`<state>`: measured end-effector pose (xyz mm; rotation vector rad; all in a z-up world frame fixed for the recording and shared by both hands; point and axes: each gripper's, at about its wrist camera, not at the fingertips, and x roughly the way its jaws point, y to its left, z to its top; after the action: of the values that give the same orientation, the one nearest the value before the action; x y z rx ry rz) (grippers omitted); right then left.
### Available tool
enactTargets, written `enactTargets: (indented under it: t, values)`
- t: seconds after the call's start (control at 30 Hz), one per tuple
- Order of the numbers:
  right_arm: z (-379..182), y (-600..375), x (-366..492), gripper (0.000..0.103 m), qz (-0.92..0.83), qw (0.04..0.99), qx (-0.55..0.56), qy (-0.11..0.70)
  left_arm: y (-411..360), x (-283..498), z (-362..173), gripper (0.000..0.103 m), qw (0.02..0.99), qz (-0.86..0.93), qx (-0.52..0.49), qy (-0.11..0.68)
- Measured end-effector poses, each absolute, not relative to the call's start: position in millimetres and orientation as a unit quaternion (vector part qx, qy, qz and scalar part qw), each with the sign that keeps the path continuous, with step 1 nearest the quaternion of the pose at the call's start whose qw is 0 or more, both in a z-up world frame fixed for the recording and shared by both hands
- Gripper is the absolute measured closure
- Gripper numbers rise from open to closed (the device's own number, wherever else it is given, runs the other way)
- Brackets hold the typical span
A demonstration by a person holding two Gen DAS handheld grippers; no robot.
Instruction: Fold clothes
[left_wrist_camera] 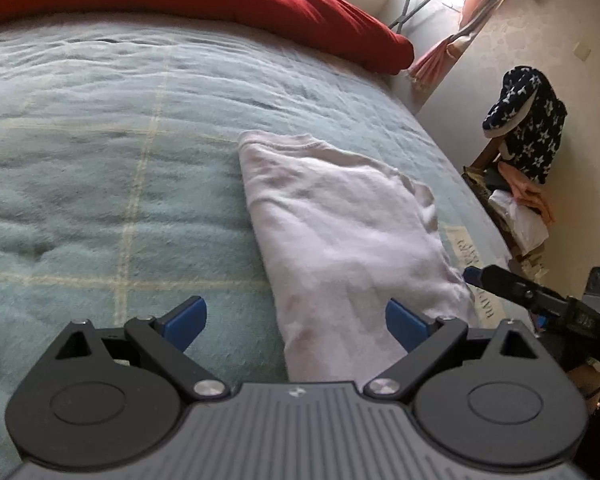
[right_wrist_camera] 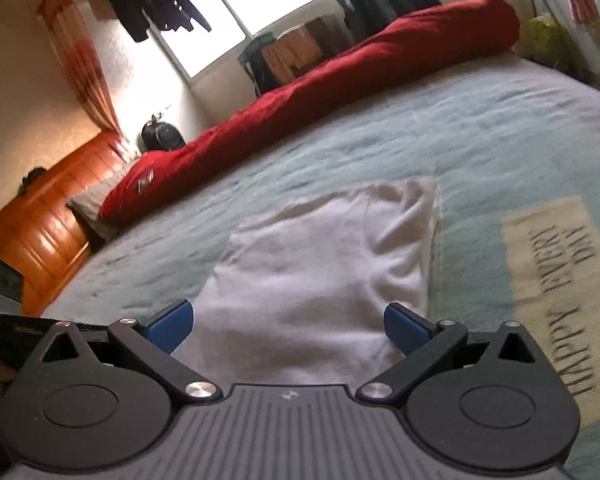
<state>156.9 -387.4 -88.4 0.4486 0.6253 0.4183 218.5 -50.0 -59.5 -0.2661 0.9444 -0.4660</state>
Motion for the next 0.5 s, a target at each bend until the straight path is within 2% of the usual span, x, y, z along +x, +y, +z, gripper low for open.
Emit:
enactTargets:
  t: [0.2, 0.5]
  values:
    - [-90, -408, 171, 0.000, 0.164, 0.906, 0.229, 0.315, -59, 229, -63, 0.007, 0.850, -0.240, -0.137, 0.449]
    - [-124, -417, 195, 0.000, 0.167, 0.864, 0.293, 0.374, -63, 237, -80, 0.007, 0.828, -0.261, -0.155, 0.471]
